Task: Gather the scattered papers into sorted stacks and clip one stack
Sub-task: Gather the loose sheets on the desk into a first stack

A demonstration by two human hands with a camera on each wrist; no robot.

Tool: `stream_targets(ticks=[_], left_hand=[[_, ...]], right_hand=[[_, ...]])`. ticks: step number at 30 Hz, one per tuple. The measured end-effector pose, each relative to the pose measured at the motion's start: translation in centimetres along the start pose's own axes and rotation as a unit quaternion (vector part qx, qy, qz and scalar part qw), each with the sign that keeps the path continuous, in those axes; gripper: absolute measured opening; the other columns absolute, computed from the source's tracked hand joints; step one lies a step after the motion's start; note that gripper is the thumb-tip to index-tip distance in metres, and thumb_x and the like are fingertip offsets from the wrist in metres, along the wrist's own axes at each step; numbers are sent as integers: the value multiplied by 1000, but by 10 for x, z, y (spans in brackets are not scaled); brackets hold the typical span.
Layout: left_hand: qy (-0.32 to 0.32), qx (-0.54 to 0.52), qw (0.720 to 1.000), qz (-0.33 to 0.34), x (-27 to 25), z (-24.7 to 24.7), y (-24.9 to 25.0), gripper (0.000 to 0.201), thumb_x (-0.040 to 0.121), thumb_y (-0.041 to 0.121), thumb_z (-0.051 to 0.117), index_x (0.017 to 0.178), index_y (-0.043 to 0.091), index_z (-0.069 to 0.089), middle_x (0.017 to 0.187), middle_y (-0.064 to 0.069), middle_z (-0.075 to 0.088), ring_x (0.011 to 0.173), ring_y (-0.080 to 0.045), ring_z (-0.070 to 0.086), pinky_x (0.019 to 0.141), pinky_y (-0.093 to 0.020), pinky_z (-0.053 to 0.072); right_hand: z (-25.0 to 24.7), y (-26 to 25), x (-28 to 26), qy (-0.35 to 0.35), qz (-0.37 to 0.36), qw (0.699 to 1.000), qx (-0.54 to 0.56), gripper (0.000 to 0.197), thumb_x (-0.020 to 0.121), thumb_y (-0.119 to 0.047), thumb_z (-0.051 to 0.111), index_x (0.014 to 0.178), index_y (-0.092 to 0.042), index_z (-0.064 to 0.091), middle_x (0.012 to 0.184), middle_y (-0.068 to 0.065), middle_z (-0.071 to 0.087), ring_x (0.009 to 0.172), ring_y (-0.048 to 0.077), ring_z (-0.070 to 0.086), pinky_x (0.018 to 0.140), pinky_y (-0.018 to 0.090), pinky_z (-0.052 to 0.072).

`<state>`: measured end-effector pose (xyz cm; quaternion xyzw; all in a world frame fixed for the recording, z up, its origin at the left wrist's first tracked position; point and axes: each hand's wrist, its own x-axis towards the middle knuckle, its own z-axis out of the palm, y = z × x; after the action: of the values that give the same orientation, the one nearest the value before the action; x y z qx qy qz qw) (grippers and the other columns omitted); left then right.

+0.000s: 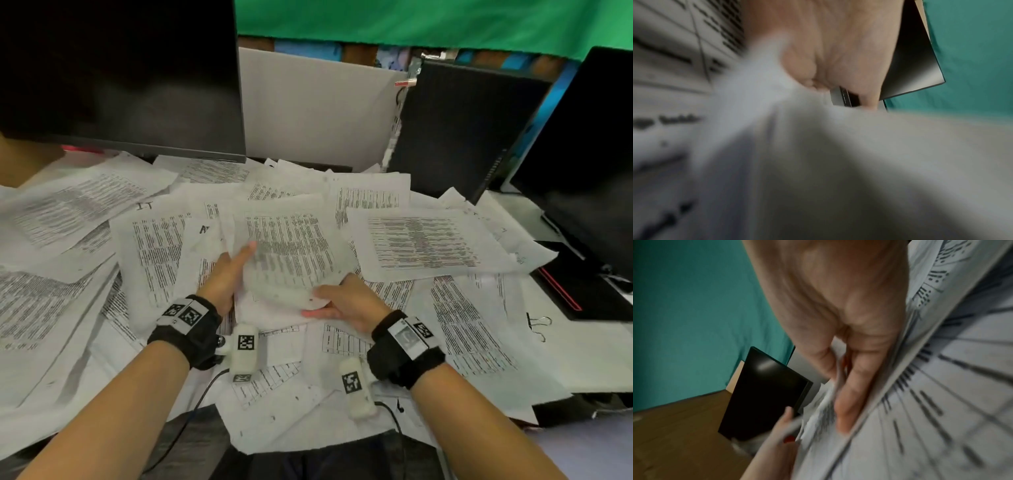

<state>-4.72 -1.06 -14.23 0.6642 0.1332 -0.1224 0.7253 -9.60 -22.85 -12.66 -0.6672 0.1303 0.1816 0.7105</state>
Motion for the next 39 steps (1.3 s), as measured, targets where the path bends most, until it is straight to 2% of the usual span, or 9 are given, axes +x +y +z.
stream_targets(ticks=[4, 7, 13, 17, 21, 26, 31, 36, 39], left_hand=[[13, 75, 996, 40, -2, 3, -6, 45, 90, 3, 60, 130, 6, 40, 127, -8, 57, 112, -26, 57, 97, -44, 47], [3, 76, 995, 71, -1, 1, -8, 45, 94, -4, 49, 135, 8, 37, 123, -6, 55, 113, -25, 54, 95, -40, 45], [-14, 128, 987, 94, -4, 3, -10, 36, 95, 20, 57, 130, 14, 50, 122, 0, 61, 108, -20, 59, 93, -36, 47], [26, 114, 990, 76, -4, 0, -10, 33, 97, 21, 53, 128, 10, 53, 120, -6, 62, 107, -25, 59, 84, -33, 47], [63, -6, 997, 53, -8, -7, -9, 30, 101, 21, 43, 130, 15, 48, 108, -1, 65, 85, -11, 58, 67, -17, 45], [33, -54, 997, 38, -10, -8, -10, 29, 101, 20, 42, 122, 2, 54, 84, 2, 60, 75, -14, 59, 60, -20, 45], [-8, -1, 999, 47, -11, 12, 4, 16, 99, 11, 45, 91, 8, 59, 59, 5, 66, 50, -6, 59, 43, -14, 46], [-42, 110, 992, 42, -7, 58, 19, 33, 98, 24, 49, 124, 4, 58, 111, -11, 68, 104, -30, 64, 95, -45, 49], [-93, 197, 976, 19, -8, 81, 17, 39, 99, 22, 46, 134, 4, 50, 125, -7, 60, 116, -25, 56, 95, -33, 44]], right_hand=[[-32, -12, 2, 240, -78, 966, 63, 78, 73, -63, 74, 133, -18, 52, 126, 4, 62, 105, 23, 65, 93, 45, 53], [-77, -8, 5, 440, -86, 866, 222, 55, 91, -33, 61, 141, -28, 38, 116, 1, 45, 92, 19, 49, 78, 38, 42], [-83, -18, 20, 229, -44, 912, 336, 21, 94, -1, 57, 115, 0, 58, 112, 11, 59, 100, 25, 57, 82, 14, 46], [-104, -34, 17, 218, -77, 868, 439, 12, 101, -4, 45, 95, -1, 55, 91, 8, 55, 77, 15, 56, 67, 17, 54], [-115, -38, -6, 215, -52, 973, 67, 19, 93, 3, 58, 111, 6, 64, 90, 12, 66, 64, 13, 67, 53, 23, 53], [-132, -40, -20, 237, 16, 922, -306, 21, 87, -5, 59, 108, -12, 60, 106, 13, 60, 75, 15, 53, 61, 26, 40], [-140, -25, -19, 284, 18, 925, -251, 98, 84, -16, 73, 155, -16, 5, 153, 15, 33, 128, 35, 47, 100, 39, 45], [-136, -19, -19, 272, 58, 938, -205, 75, 97, -53, 44, 152, -5, 28, 156, 14, 34, 139, 30, 38, 108, 37, 32], [-145, -9, -19, 247, 34, 964, -90, 89, 81, -82, 40, 152, -29, 33, 157, 1, 35, 142, 23, 36, 119, 44, 24]])
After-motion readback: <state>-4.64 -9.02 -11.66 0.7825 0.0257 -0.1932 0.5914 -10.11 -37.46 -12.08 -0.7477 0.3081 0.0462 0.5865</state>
